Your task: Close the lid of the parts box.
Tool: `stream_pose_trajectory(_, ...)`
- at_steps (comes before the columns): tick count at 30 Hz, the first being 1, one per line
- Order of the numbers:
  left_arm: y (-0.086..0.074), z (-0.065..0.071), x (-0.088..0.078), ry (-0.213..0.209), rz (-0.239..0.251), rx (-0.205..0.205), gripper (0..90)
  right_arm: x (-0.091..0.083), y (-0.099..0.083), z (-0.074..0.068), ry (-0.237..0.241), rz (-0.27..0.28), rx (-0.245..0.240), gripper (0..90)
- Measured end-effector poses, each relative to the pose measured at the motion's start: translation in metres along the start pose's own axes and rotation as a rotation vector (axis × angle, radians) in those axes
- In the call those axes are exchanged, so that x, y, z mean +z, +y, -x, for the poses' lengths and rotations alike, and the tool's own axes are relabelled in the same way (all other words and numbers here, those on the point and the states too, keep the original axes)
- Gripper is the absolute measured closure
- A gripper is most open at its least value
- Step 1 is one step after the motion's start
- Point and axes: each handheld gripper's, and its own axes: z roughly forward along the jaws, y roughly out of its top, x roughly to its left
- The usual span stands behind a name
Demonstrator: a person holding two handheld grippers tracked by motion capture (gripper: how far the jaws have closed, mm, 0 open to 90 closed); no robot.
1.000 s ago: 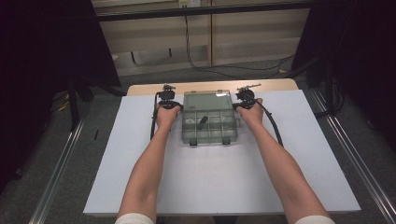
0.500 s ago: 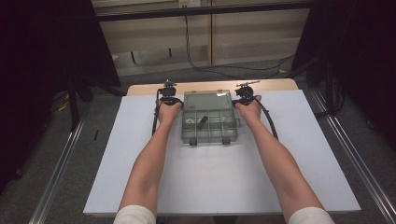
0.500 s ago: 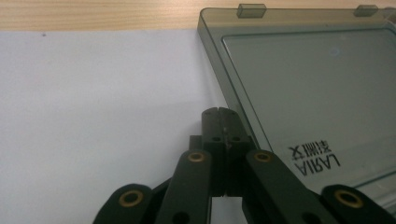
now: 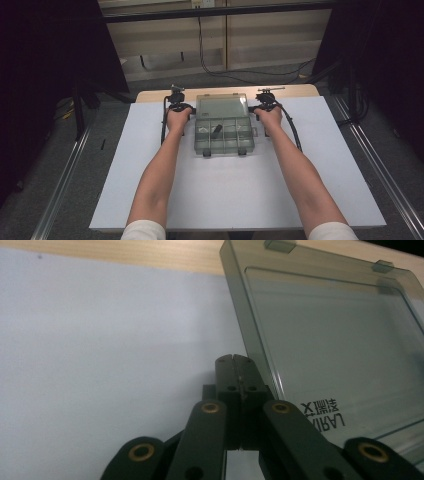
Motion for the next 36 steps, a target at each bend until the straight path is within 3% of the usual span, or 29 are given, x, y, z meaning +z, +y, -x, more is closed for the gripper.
stream_pose_trajectory(3,0.002,0.000,-0.009,-0.038,0.026,-0.029,90.0,-0.009,0.004,0.000,0.033,0.030,0.007,90.0)
stream_pose_trajectory(9,0.002,0.008,-0.034,-0.082,0.063,-0.003,90.0,-0.031,0.011,-0.003,0.095,0.074,0.000,90.0)
stream_pose_trajectory(17,-0.008,0.021,-0.055,-0.051,0.069,0.080,90.0,-0.054,0.010,-0.013,0.112,0.080,-0.079,90.0)
stream_pose_trajectory(21,-0.013,0.025,-0.059,-0.023,0.074,0.102,90.0,-0.058,0.007,-0.018,0.088,0.081,-0.098,90.0)
stream_pose_trajectory(36,-0.017,0.033,-0.062,0.027,0.072,0.091,90.0,-0.063,-0.002,-0.026,0.034,0.082,-0.140,90.0)
